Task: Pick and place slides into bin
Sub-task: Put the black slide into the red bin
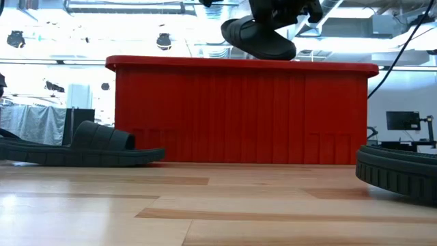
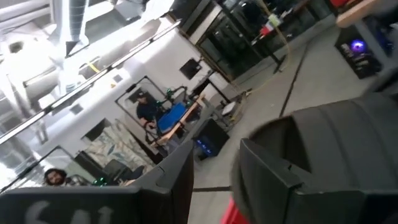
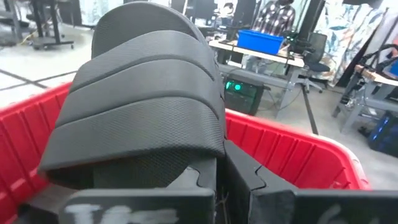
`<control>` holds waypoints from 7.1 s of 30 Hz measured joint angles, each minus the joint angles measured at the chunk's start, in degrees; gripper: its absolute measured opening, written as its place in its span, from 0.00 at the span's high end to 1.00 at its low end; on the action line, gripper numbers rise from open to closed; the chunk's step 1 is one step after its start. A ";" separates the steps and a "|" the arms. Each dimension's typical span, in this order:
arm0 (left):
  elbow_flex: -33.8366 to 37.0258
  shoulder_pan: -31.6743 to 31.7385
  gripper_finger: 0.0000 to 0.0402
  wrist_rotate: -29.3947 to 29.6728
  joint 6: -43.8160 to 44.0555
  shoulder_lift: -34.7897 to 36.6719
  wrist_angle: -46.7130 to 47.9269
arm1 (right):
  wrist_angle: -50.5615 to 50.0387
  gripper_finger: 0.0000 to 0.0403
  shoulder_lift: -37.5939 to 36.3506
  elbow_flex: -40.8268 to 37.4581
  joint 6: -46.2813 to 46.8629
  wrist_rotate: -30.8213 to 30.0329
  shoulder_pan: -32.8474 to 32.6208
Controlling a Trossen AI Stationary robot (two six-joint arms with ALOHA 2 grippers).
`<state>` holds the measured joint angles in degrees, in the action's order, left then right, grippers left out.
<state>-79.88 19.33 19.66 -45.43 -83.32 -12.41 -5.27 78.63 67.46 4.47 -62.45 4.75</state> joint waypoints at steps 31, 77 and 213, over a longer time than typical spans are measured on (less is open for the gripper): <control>-17.16 6.13 0.70 -20.78 21.41 3.67 31.53 | 19.51 1.00 0.39 -0.02 -15.37 -1.04 -0.20; -17.15 9.42 0.70 -33.61 27.14 3.64 43.84 | 22.48 1.00 0.39 -0.02 -39.54 1.31 -8.90; -22.80 19.41 0.92 -27.68 -3.89 -3.97 87.25 | -14.46 0.68 -9.97 -0.04 -13.44 -4.84 -6.05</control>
<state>-102.67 38.74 -8.02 -49.32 -87.29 74.84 -19.73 68.66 67.42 -8.97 -67.28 -1.30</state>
